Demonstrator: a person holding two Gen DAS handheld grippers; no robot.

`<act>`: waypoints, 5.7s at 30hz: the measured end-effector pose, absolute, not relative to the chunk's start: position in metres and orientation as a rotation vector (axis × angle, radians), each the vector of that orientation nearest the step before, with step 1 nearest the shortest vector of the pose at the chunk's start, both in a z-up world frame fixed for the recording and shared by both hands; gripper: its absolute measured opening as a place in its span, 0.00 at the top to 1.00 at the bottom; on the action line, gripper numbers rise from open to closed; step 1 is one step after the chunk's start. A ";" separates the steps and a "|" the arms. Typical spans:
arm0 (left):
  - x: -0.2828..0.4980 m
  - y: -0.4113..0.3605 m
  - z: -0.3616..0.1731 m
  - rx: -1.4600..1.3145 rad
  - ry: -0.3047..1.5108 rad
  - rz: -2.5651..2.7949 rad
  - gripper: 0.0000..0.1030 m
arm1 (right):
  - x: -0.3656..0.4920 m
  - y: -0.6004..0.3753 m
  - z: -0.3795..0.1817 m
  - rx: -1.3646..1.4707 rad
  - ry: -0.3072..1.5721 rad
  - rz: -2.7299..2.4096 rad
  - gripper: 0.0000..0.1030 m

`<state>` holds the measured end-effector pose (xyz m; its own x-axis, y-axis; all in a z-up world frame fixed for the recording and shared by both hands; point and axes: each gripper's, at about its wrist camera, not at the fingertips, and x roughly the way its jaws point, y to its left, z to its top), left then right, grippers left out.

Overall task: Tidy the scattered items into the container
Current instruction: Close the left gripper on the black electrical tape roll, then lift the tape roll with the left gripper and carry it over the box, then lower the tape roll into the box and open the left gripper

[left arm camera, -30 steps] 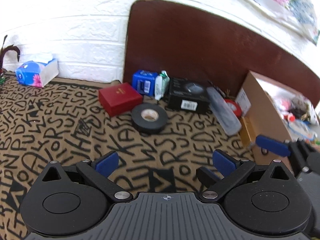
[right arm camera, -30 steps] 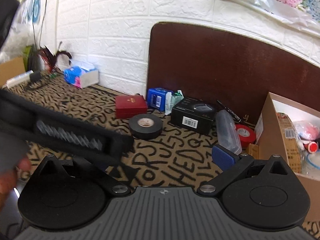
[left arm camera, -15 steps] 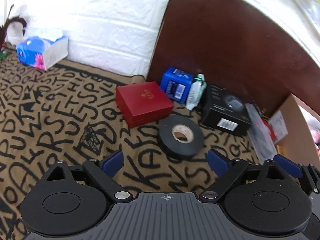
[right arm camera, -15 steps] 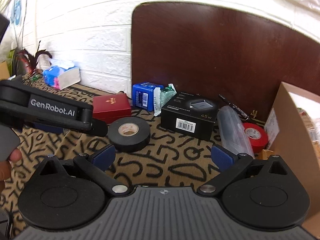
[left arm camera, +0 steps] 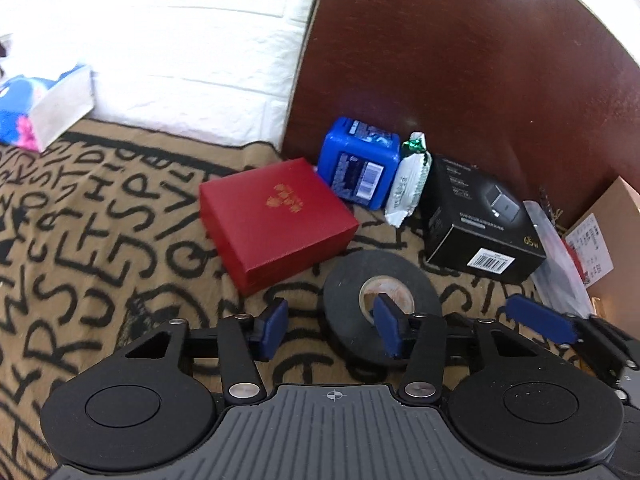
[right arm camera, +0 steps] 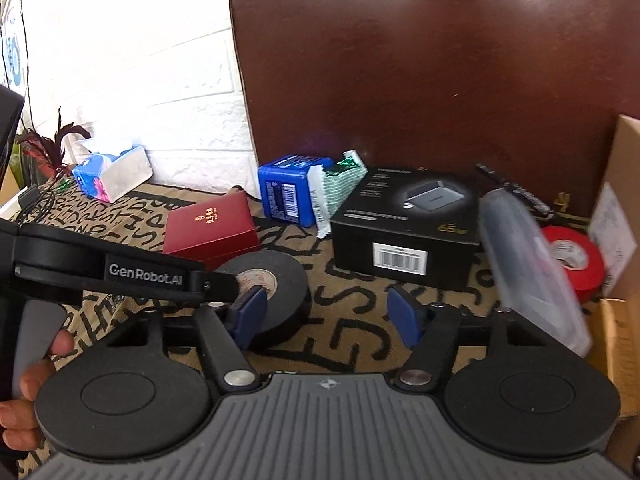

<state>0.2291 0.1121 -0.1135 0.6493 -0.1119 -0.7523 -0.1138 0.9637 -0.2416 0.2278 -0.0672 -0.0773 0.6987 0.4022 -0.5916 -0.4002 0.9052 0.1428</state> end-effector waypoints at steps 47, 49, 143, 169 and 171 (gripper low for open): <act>0.079 0.010 -0.116 -0.232 1.014 -0.273 0.68 | 0.059 -0.151 -0.079 -0.046 0.794 0.444 0.66; 0.070 0.002 -0.114 -0.217 1.017 -0.296 0.66 | 0.047 -0.161 -0.079 -0.031 0.802 0.431 0.66; 0.180 -0.152 -0.011 -0.128 0.713 -0.444 0.00 | 0.103 -0.320 -0.013 0.136 0.421 0.088 0.05; 0.137 -0.134 0.003 -0.083 0.688 -0.355 0.00 | 0.073 -0.290 0.001 0.102 0.457 0.104 0.00; 0.133 -0.130 0.004 -0.089 0.689 -0.351 0.00 | 0.071 -0.287 0.003 0.103 0.461 0.110 0.00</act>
